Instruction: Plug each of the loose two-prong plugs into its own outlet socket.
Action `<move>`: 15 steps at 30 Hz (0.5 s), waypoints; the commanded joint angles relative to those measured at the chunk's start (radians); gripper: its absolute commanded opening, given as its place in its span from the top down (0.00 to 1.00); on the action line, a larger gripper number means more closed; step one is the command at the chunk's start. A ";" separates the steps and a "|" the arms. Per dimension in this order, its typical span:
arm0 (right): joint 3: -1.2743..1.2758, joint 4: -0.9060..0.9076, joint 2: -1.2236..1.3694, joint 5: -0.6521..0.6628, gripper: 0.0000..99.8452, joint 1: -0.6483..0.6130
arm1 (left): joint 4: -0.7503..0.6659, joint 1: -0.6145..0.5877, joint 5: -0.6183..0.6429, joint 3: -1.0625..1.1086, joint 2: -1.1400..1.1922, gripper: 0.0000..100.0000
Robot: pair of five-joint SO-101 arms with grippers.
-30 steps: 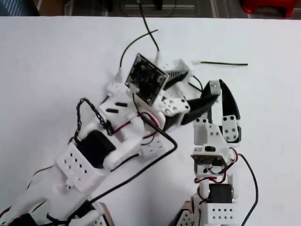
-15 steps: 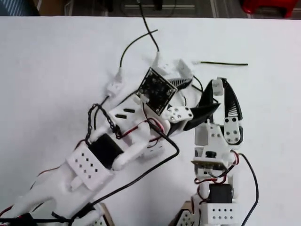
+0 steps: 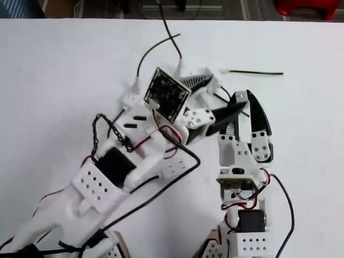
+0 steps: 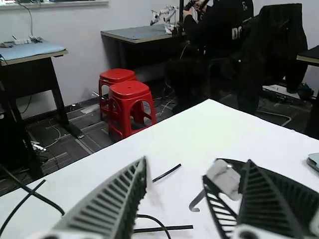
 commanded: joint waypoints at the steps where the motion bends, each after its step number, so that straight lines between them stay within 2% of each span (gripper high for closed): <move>1: -0.051 0.005 -0.016 -0.008 0.97 -0.002 | -0.043 -0.036 -0.006 -0.078 0.102 0.71; 7: -0.051 0.005 -0.016 -0.008 0.97 0.007 | -0.041 -0.048 -0.006 -0.201 0.302 0.71; 15: -0.051 0.005 -0.016 -0.008 0.97 0.008 | -0.049 -0.090 -0.005 -0.247 0.329 0.71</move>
